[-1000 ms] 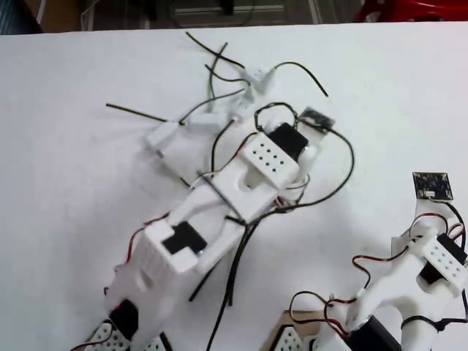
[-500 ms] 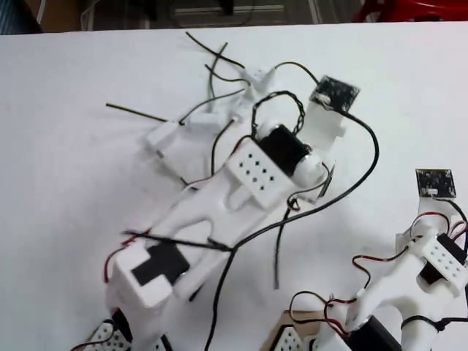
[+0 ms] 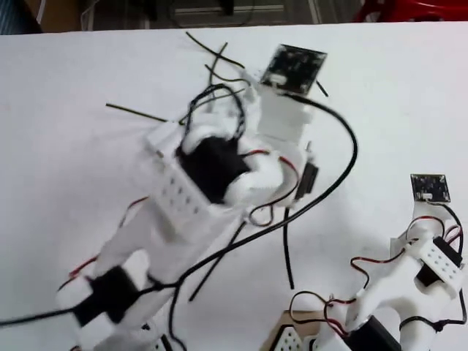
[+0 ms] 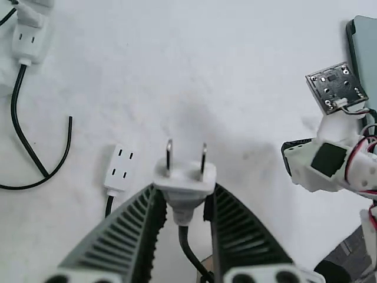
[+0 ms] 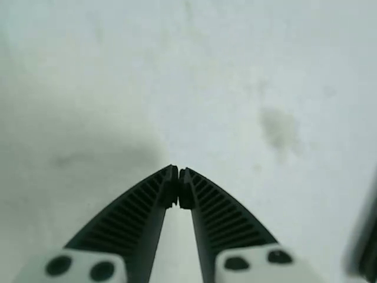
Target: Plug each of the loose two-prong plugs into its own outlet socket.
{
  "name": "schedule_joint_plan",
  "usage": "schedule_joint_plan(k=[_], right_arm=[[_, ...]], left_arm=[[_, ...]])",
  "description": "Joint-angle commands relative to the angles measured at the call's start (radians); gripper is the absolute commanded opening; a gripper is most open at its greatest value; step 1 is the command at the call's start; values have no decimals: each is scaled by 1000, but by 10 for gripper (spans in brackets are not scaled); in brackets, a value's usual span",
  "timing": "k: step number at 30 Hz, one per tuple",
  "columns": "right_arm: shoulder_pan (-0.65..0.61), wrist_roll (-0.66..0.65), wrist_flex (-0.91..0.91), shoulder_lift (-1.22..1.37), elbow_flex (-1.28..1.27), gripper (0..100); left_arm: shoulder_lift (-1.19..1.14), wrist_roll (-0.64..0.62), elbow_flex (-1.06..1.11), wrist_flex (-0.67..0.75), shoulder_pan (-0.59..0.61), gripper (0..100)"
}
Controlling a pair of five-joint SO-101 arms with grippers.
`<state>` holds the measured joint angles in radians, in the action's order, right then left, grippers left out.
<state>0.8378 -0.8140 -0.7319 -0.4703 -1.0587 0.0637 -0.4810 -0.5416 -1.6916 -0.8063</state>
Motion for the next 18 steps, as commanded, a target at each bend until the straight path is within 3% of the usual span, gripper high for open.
schedule_joint_plan(k=[1, 4, 10, 16, 18], right_arm=[[4, -6, 16, -15, 5, 22], [5, -8, 16, -15, 2, 21], [-1, 0, 8, -24, 2, 20], [-2, 2, -7, -25, 48, 20], [-2, 2, -59, -25, 112, 20]], left_arm=[[170, -9, 149, 57, -2, 20], [348, -12, 391, 218, 42, 20], [774, -6, 985, 783, 159, 20], [1130, 2, 1533, 1329, 130, 20], [1225, 80, 1669, 1453, 88, 20]])
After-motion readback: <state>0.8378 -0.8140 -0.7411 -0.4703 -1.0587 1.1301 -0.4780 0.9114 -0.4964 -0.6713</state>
